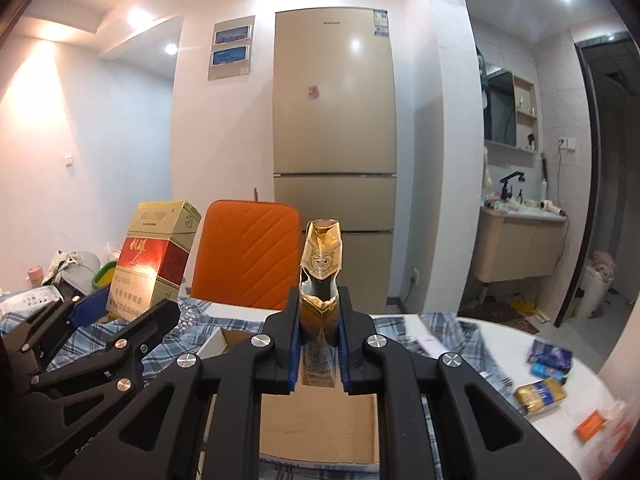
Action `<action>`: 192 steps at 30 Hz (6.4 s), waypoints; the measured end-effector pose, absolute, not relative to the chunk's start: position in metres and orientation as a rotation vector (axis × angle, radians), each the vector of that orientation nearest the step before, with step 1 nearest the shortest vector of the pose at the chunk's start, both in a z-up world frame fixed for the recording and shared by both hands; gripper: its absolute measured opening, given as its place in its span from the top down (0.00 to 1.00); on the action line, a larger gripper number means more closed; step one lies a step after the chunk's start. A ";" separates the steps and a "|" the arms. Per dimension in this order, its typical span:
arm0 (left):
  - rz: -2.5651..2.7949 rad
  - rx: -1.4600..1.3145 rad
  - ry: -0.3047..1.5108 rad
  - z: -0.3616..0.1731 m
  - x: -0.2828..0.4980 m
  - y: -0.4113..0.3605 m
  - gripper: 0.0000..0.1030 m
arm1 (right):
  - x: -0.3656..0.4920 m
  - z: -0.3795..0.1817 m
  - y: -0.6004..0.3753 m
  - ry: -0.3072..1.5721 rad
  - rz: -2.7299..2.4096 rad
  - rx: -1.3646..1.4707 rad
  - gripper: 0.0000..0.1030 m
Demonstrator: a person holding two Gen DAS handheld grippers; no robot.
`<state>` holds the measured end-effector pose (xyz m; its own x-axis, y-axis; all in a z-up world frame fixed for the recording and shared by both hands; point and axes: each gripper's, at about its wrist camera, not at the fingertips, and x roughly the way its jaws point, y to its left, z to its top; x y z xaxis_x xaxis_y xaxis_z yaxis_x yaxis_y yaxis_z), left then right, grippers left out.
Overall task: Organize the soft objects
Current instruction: 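Carry the Liqun pack with the left tool into the box while the right tool places the gold object, then open both tools and lift them away from the box, then reach down with the right tool and grasp the blue wet-wipes pack, then grasp the small white item with the left tool while the right tool holds the wipes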
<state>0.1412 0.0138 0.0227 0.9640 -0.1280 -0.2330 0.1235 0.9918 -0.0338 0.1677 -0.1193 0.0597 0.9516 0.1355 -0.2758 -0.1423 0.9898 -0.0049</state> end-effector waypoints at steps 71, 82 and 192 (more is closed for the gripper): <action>-0.140 -0.020 0.120 0.010 0.006 0.028 0.00 | 0.053 0.017 -0.171 0.200 0.192 0.028 0.14; -0.116 -0.041 0.131 0.006 0.006 0.032 0.00 | 0.049 0.015 -0.170 0.180 0.182 0.024 0.00; -0.188 -0.377 0.975 -0.070 0.104 0.099 0.58 | 0.083 -0.017 -0.117 0.546 0.300 -0.024 0.53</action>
